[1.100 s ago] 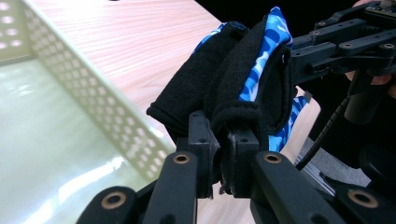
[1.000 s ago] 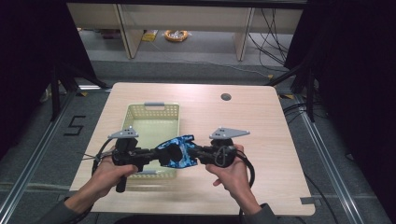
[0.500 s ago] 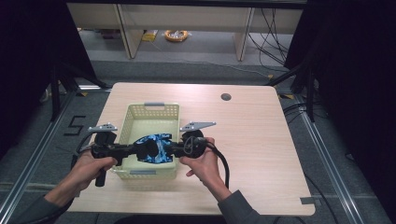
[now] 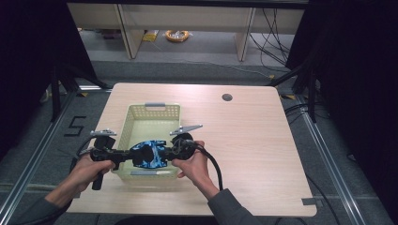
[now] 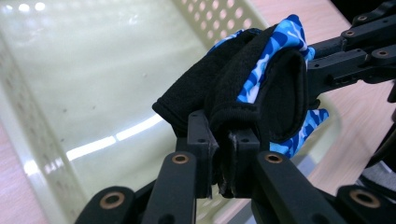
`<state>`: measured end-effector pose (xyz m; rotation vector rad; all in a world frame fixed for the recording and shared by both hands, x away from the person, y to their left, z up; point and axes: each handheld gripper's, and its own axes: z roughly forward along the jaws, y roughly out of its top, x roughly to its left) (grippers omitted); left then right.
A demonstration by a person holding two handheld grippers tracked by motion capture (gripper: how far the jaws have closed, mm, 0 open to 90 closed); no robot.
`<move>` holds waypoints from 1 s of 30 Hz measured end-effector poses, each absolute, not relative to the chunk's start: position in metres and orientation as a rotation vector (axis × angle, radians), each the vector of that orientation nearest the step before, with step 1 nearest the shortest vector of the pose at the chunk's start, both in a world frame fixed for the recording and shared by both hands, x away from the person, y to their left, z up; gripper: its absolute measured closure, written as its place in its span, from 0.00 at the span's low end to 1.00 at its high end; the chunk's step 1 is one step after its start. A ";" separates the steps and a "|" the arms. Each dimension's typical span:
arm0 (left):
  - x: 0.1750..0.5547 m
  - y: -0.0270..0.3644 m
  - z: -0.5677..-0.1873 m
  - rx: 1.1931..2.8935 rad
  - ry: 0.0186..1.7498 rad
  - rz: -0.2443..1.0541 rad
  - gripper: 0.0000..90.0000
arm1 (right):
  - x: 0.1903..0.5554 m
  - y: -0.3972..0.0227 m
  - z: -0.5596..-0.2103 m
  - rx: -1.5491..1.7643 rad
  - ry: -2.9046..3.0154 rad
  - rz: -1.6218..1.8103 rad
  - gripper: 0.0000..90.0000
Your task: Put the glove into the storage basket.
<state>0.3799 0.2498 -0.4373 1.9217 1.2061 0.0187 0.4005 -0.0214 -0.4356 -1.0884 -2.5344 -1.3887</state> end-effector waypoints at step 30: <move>0.389 0.233 -0.458 2.137 1.212 0.008 0.86 | 0.404 -0.012 -0.446 -1.169 -2.692 -1.154 0.67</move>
